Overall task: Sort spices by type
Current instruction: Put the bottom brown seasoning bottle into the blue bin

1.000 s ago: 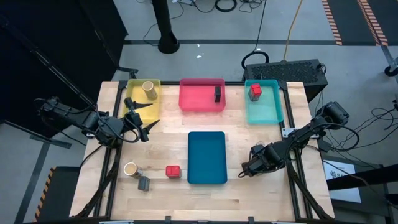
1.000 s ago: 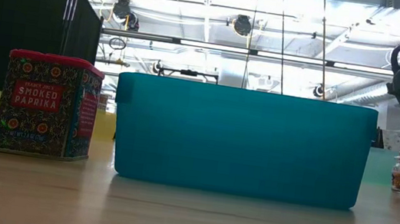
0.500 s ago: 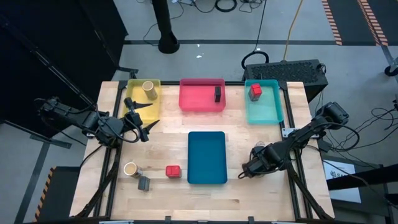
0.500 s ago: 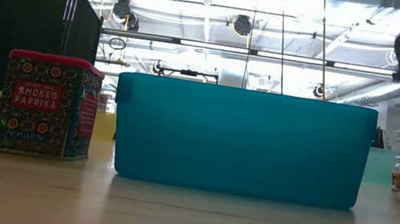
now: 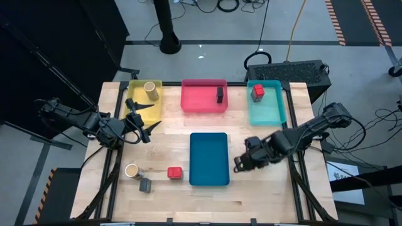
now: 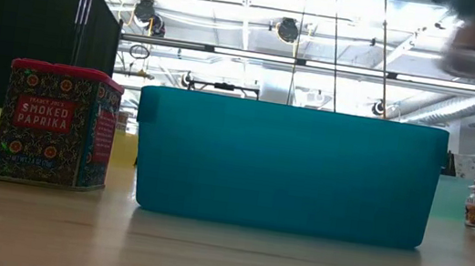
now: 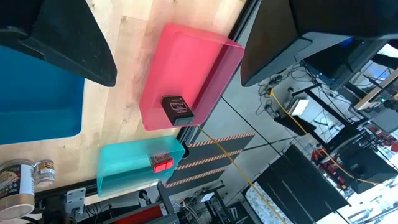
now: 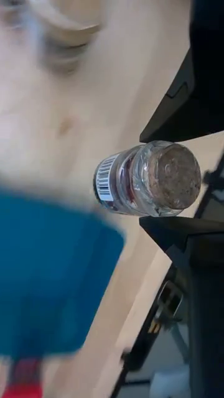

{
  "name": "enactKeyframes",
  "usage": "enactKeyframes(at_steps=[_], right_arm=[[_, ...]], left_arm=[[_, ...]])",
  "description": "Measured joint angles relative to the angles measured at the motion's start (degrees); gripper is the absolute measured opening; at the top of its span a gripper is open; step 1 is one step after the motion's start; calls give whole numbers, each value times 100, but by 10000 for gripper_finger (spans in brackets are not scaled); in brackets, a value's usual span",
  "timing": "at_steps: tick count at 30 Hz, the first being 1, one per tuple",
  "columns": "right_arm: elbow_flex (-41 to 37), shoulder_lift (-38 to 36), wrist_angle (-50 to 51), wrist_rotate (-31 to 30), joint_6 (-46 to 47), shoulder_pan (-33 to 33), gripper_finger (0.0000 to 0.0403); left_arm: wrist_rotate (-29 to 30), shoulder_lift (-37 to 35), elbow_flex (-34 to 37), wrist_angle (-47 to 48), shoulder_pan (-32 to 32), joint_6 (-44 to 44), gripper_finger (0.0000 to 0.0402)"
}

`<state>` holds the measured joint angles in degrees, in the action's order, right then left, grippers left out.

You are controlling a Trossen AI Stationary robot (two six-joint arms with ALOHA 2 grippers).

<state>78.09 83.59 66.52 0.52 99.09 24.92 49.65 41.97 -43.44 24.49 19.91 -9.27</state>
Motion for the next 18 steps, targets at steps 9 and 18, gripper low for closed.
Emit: enactKeyframes(at_steps=[9, 18], right_arm=[[621, 477, -65, 7, -2294, -1242, 143], [1598, 1508, 492, 255, -4114, -2038, 143]], left_arm=[[0, 1, 0, -2, -1, 16, 350], [0, 1, 0, 1, 0, 56, 350]])
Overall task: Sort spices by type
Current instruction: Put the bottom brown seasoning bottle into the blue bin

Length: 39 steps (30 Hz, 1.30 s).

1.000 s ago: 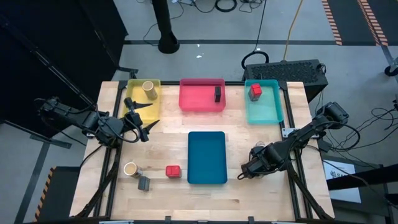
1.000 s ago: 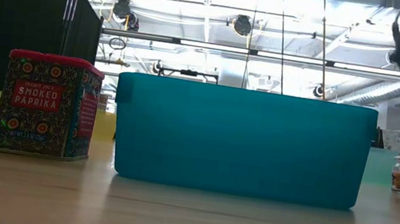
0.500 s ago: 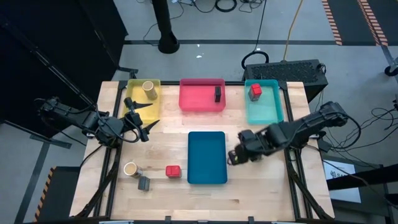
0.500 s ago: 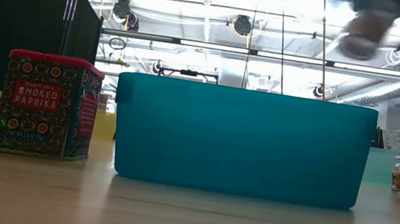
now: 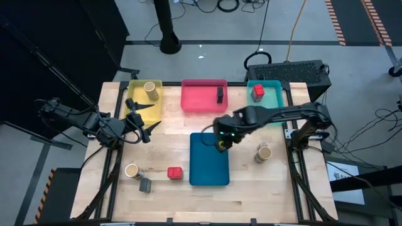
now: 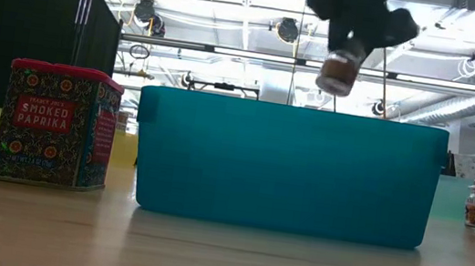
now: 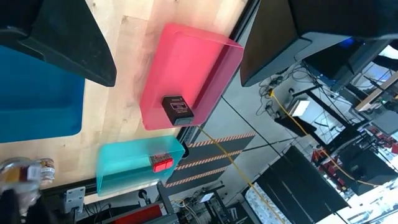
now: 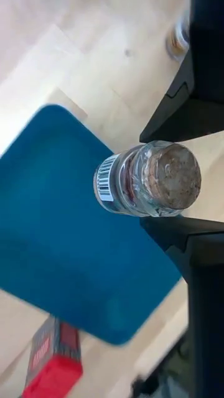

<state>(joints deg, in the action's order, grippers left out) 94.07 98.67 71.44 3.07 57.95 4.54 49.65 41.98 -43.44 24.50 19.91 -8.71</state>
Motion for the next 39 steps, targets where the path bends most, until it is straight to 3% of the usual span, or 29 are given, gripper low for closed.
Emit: enactKeyframes(at_steps=[11, 28, 39], right_arm=[[1274, 1491, 923, 0, -1547, -344, 143], [1326, 2421, 644, -6, -2441, -433, 143], [1324, 2507, 280, -24, -2631, -425, 159]], left_arm=[[0, 0, 0, 5, -1, -2, 350], [-2, 0, 0, 47, 1, 78, 350], [-2, 0, 0, 45, 0, 92, 350]])
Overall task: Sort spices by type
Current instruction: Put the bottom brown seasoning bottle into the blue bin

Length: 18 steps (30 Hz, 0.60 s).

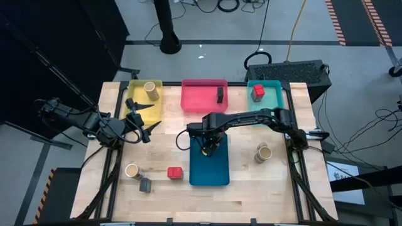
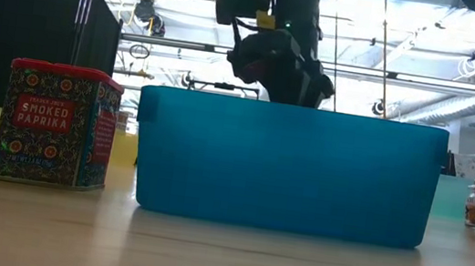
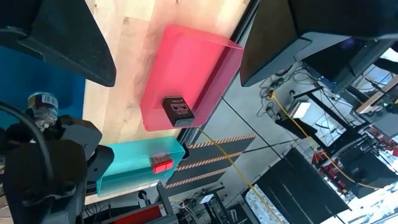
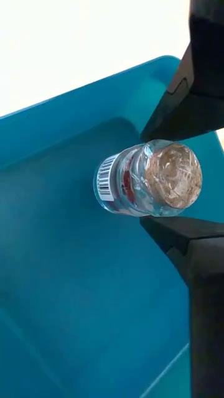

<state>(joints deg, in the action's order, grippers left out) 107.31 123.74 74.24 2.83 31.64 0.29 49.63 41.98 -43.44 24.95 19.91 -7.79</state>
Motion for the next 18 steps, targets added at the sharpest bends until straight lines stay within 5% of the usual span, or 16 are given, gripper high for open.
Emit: enactKeyframes(at_steps=[18], right_arm=[[0, 0, -116, 92, -254, 84, 179]], left_arm=[[0, 0, 0, 2, 1, 153, 350]])
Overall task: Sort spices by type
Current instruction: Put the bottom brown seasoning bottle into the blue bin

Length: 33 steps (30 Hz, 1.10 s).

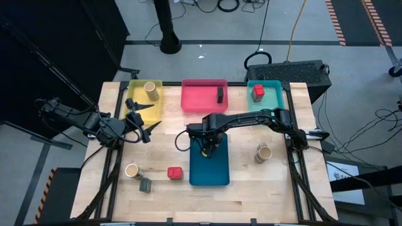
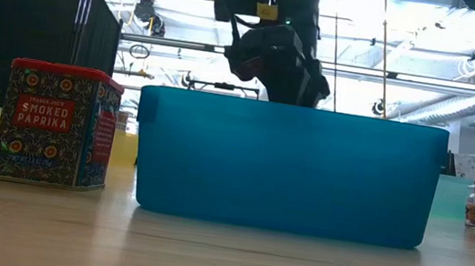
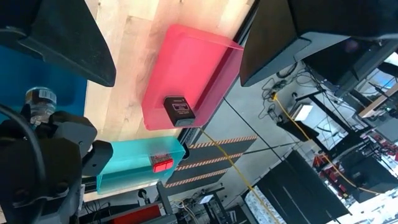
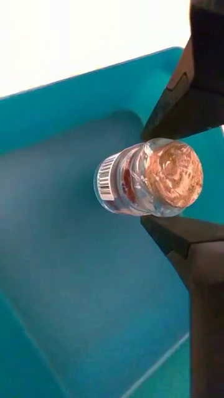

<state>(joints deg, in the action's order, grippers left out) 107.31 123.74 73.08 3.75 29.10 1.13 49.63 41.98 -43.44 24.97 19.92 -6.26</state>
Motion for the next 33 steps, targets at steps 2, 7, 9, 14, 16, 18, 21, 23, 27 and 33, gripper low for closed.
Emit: enactKeyframes(at_steps=[2, 7, 9, 14, 16, 18, 21, 23, 27, 33], right_arm=[[0, 0, -4, 111, 0, 4, 196], [0, -1, -2, 91, 20, 6, 241], [0, -2, 0, 81, 20, 6, 251], [15, -53, 28, 49, 99, -29, 257], [175, -55, 218, -93, 118, -27, 254], [372, -55, 468, -365, 108, 1, 250], [584, -73, 600, -389, -173, 131, 240], [590, -141, 566, -118, -591, 353, 226], [555, -173, 363, 725, -1245, 799, 174], [43, -164, -433, 187, -1398, 1209, 30]], left_arm=[[0, 0, 0, 0, 0, 2, 350], [1, 0, 0, 1, -2, 109, 350], [0, 0, 0, 2, 0, 121, 350], [0, 0, 0, 5, 0, 142, 350], [0, 0, 0, 6, 0, 144, 350], [2, 0, 0, 7, -2, 149, 350], [-1, 0, 0, 16, 0, 151, 350], [-5, 0, 0, 30, -2, 187, 350], [-11, 0, 4, 188, -2, 302, 350], [-40, 1, 4, 176, 0, 442, 350]])
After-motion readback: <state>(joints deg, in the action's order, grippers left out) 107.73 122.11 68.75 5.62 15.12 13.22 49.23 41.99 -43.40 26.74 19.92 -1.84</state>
